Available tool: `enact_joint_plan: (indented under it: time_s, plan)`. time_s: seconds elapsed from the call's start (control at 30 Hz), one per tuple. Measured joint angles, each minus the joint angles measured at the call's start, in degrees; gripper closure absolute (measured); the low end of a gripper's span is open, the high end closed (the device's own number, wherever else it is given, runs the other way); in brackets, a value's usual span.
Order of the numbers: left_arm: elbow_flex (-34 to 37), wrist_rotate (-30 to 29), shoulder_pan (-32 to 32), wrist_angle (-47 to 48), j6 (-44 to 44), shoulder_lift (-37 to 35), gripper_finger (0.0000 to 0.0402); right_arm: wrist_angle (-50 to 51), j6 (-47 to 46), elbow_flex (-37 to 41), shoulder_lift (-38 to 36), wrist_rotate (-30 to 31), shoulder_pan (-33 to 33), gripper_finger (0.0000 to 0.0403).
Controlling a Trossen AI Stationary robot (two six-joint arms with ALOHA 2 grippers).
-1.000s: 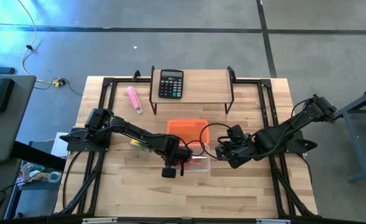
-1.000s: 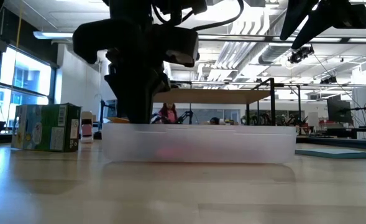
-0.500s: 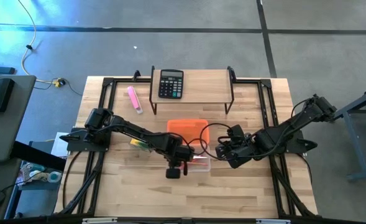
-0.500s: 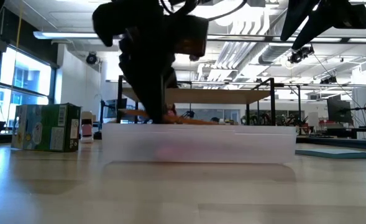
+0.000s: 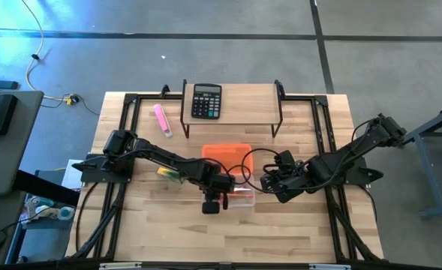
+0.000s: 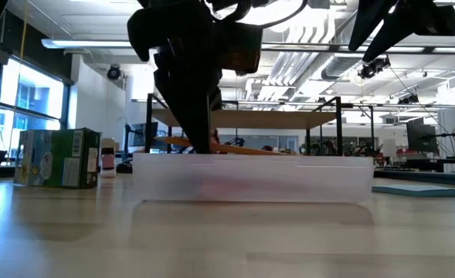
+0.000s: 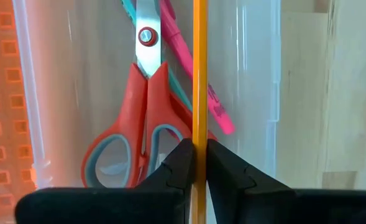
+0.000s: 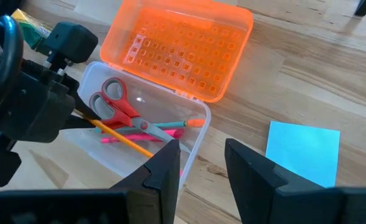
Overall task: Pack school essentials
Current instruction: Put the yellow pencil into the orange supply box
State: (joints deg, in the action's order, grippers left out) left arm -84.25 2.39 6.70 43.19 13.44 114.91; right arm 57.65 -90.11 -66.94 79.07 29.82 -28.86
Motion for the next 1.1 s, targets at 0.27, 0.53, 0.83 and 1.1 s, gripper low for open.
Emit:
enact_joint_plan:
  time_s: [0.27, 0.53, 0.83, 1.1]
  plan:
    - [0.0, 0.0, 0.0, 0.2, -0.1, 0.0, 0.0315, 0.2, 0.1, 0.0, 0.0, 0.0, 0.0, 0.0286]
    - [-0.2, 0.6, -0.1, 1.5, -0.1, 0.1, 0.0264, 0.2, 0.0, 0.0, 0.0, 0.0, 0.0, 0.0286]
    - [-2.4, 5.1, -1.6, 9.0, -0.2, 0.1, 0.0268, 0.2, -0.1, 0.0, 0.0, 0.0, 0.0, 0.0286]
    - [-2.4, -1.4, -1.5, 11.0, -1.6, 0.1, 0.0287, 0.2, -0.1, 0.0, 0.0, 0.0, 0.0, 0.0286]
